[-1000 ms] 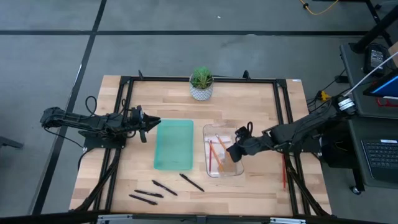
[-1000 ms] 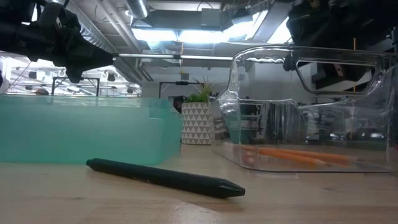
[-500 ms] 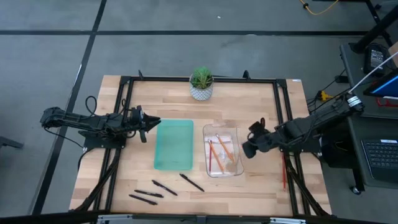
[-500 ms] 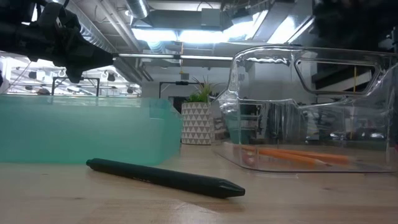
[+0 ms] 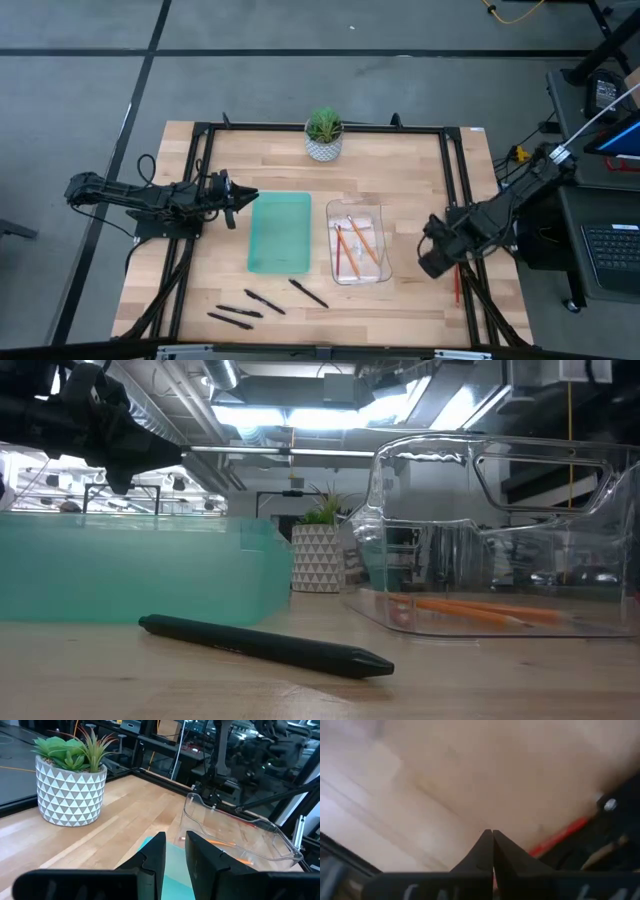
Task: Sort pens & pencils
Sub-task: Put the red pencil into the transparent bin
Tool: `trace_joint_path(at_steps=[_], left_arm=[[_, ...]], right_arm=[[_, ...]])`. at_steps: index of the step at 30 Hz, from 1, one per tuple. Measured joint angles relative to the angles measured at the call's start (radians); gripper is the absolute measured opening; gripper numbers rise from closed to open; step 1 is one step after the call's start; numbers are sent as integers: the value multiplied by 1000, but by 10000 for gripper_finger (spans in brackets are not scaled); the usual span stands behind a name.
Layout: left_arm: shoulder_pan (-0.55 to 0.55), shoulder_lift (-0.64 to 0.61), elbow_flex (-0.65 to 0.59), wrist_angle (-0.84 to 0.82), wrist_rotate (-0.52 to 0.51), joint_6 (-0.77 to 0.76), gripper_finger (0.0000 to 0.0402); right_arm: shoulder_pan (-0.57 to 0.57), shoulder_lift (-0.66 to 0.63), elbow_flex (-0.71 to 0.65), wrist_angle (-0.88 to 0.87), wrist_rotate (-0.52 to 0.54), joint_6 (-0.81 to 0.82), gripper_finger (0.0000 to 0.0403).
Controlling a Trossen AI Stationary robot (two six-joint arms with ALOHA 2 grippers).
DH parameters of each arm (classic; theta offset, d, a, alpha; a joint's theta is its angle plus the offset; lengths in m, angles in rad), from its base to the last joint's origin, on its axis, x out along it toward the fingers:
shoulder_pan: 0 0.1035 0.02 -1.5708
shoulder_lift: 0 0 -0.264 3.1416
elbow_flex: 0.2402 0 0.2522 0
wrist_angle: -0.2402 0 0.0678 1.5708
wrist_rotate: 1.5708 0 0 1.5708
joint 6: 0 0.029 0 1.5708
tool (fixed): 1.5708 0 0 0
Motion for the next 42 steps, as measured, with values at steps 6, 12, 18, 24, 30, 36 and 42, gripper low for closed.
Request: trace_joint_path(at_steps=[6, 12, 18, 24, 30, 36, 42], left_arm=[[0, 0, 0, 0, -12, 1, 69], [0, 0, 0, 0, -29, 1, 69], [0, 0, 0, 0, -30, 1, 69], [0, 0, 0, 0, -31, -3, 69], [0, 0, 0, 0, -38, -2, 69], [0, 0, 0, 0, -38, -5, 69], [0, 0, 0, 0, -47, -6, 69]], right_arm=[[87, 186, 0, 21, -148, 58, 1], [140, 366, 0, 135, -372, -54, 1], [173, 461, 0, 170, -491, -125, 0], [185, 519, 0, 233, -472, -159, 0], [187, 580, 0, 239, -501, -233, 0], [187, 578, 0, 238, -506, -246, 0], [194, 620, 1, 240, -505, -324, 0]])
